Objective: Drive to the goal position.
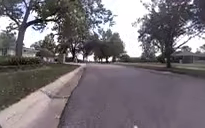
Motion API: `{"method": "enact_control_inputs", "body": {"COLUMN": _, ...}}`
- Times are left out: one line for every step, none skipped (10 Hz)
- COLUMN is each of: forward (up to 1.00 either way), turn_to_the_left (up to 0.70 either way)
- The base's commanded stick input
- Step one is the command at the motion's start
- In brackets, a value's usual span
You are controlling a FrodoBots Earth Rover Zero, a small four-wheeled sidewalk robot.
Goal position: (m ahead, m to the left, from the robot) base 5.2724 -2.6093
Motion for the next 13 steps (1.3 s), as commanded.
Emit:
{"method": "enact_control_inputs", "body": {"forward": 0.0, "turn_to_the_left": 0.04}}
{"method": "enact_control_inputs", "body": {"forward": 0.0, "turn_to_the_left": 0.04}}
{"method": "enact_control_inputs", "body": {"forward": 0.0, "turn_to_the_left": 0.04}}
{"method": "enact_control_inputs", "body": {"forward": 0.0, "turn_to_the_left": 0.04}}
{"method": "enact_control_inputs", "body": {"forward": 0.0, "turn_to_the_left": 0.04}}
{"method": "enact_control_inputs", "body": {"forward": 0.0, "turn_to_the_left": 0.04}}
{"method": "enact_control_inputs", "body": {"forward": 0.0, "turn_to_the_left": 0.04}}
{"method": "enact_control_inputs", "body": {"forward": 0.0, "turn_to_the_left": 0.04}}
{"method": "enact_control_inputs", "body": {"forward": 0.0, "turn_to_the_left": 0.04}}
{"method": "enact_control_inputs", "body": {"forward": 0.0, "turn_to_the_left": 0.02}}
{"method": "enact_control_inputs", "body": {"forward": 0.0, "turn_to_the_left": -0.04}}
{"method": "enact_control_inputs", "body": {"forward": 0.0, "turn_to_the_left": -0.11}}
{"method": "enact_control_inputs", "body": {"forward": 0.0, "turn_to_the_left": -0.17}}
